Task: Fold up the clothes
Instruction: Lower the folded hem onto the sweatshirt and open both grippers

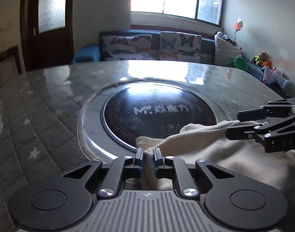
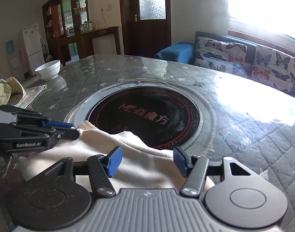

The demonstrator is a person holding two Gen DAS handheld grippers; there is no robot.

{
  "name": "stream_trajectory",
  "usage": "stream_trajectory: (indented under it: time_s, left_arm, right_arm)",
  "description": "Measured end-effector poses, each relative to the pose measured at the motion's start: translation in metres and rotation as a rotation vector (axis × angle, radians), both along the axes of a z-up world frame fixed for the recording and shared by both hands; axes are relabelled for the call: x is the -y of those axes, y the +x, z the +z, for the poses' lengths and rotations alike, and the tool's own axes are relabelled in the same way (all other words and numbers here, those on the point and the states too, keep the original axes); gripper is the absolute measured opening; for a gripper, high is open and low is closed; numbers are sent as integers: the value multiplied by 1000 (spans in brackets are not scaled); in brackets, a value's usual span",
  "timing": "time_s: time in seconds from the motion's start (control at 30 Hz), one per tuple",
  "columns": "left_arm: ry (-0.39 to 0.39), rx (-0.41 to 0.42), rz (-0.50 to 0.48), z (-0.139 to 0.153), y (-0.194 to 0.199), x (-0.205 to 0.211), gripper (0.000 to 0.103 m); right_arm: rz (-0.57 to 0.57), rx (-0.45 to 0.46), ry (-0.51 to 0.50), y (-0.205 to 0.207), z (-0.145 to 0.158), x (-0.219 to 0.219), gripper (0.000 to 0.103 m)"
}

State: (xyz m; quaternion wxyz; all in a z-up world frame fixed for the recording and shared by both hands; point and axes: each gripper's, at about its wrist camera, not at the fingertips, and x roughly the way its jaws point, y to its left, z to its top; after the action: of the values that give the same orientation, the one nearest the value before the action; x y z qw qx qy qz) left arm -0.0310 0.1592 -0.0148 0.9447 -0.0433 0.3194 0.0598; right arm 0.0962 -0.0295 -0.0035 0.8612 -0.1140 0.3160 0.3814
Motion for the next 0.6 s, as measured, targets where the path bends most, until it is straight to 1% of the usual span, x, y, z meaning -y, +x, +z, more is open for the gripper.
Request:
stream_trajectory:
  time_s: [0.03, 0.1, 0.2, 0.23, 0.33, 0.4, 0.5, 0.6]
  left_arm:
    - [16, 8, -3, 1, -1, 2, 8]
    - [41, 27, -6, 5, -1, 6, 7]
    - [122, 60, 5, 8, 0, 11, 6]
    - [131, 55, 8, 6, 3, 12, 6]
    - [137, 18, 9, -3, 11, 11, 6]
    - [130, -3, 10, -7, 15, 10, 6]
    - [104, -9, 15, -7, 16, 5, 10]
    - [97, -18, 14, -9, 18, 4, 11]
  right_arm:
    - [3, 7, -5, -2, 0, 1, 64]
    - [11, 17, -17, -7, -2, 0, 65]
    - [19, 22, -39, -11, -8, -1, 67]
    - [15, 15, -43, -10, -11, -1, 67]
    - [3, -5, -41, -6, -18, 0, 68]
    - [-2, -15, -23, -4, -16, 3, 68]
    - [-24, -32, 7, -1, -13, 11, 67]
    - [-56, -57, 15, 5, -16, 17, 63]
